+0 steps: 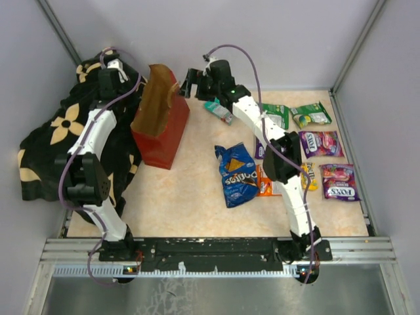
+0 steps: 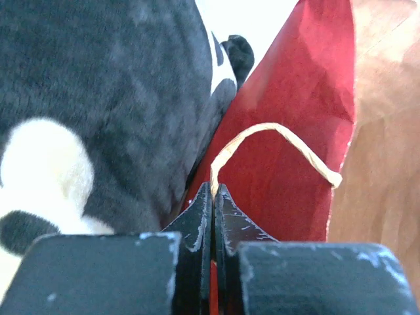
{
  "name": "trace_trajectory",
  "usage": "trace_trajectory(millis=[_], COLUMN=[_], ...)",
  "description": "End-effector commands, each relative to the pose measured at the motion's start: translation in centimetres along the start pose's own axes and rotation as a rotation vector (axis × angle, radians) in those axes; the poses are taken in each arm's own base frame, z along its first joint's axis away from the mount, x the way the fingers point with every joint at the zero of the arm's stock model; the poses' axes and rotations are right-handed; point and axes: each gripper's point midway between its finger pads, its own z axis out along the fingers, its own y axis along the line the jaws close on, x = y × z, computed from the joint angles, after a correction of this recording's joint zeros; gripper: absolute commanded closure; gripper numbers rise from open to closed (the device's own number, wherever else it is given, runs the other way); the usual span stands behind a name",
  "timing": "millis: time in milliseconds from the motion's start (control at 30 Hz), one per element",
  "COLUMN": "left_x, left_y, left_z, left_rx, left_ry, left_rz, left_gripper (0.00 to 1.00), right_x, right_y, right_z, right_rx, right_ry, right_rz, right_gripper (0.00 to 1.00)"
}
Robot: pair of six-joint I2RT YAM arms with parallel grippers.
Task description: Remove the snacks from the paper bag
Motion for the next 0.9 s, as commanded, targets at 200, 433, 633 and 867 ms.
trace_trajectory(millis=[200, 433, 633, 867], left_x=[-6.1, -8.4, -10.2, -12.0], left_y=[-1.7, -1.5, -1.4, -3.7], left_z=[0.6, -2.5, -6.6, -13.7], left_rx=[0.029, -0.002, -0.01, 0.096], left_ry=[-0.12, -0.191, -0.27, -0.367], left_rz=[0.012, 0.082, 0.144, 0.208], left_gripper=[0.83, 0.09, 0.0, 0.0], right_x=[-4.7, -3.2, -2.9, -0.8], right_y=[0.7, 0.0, -0.1, -0.3], right_z=[-2.1, -7.4, -13.0, -19.1], right_rx=[-0.083, 0.024, 0.104, 0.159], right_ry=[-0.02, -0.034, -0.063, -0.113], right_rz=[-0.009, -0.053, -0.079, -0.103], right_gripper=[0.03, 0.02, 0.01, 0.01])
